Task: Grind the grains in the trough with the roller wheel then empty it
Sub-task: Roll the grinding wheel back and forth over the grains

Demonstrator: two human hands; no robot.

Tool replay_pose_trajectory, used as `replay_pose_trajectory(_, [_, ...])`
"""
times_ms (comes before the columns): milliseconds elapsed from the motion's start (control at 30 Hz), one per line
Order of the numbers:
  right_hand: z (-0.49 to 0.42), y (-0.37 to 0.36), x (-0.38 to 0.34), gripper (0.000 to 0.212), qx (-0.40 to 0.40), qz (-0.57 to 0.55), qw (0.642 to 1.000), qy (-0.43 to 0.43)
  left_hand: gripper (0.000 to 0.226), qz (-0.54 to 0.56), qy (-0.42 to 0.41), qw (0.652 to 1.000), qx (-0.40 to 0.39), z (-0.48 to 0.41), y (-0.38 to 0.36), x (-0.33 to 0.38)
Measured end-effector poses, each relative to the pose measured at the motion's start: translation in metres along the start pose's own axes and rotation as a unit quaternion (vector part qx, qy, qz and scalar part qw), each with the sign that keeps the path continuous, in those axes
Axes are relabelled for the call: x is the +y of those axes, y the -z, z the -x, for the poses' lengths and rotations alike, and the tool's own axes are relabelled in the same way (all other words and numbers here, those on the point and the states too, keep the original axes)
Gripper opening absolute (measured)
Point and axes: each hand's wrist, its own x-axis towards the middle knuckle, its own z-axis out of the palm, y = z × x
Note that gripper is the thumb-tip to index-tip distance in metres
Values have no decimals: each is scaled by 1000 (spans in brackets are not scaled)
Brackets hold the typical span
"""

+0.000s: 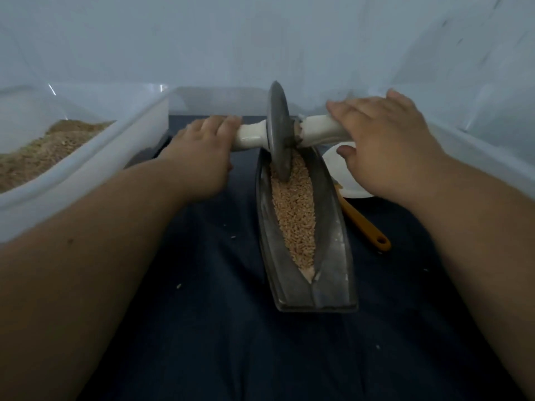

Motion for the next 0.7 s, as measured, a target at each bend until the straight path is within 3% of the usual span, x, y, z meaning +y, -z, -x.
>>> replay_pose_trajectory(100, [-1, 0, -3, 58, 30, 20, 999, 14, 54, 13, 6, 1000, 3, -3, -1, -3])
replay_pose_trajectory(167, [-1, 2, -3, 47, 5, 29, 1000, 12, 43, 4, 4, 1000, 0, -4, 3, 0])
replay_pose_trajectory(300, [1, 17, 5, 26, -166, 21, 986, 13, 35, -82, -45, 996, -6, 1, 23, 10])
replay_pose_trajectory(367, [5, 27, 9, 26, -248, 2, 969, 24, 34, -108, -87, 990, -39, 7, 34, 13])
replay_pose_trajectory(433, [9, 34, 10, 39, -278, -16, 960, 34, 31, -109, -111, 983, -95, 13, 42, 14])
replay_pose_trajectory(500, [12, 37, 11, 51, -281, -25, 959, 43, 30, -77, -103, 979, -161, 17, 49, 16])
replay_pose_trajectory(567, [12, 37, 10, 39, -275, -37, 960, 45, 28, -53, -87, 975, -195, 18, 52, 17])
replay_pose_trajectory(633, [8, 28, 9, 23, -247, -31, 968, 31, 30, -67, -91, 979, -171, 15, 48, 17])
replay_pose_trajectory(700, [2, 13, 8, 30, -218, -17, 976, 2, 28, -82, -81, 987, -114, 9, 40, 17])
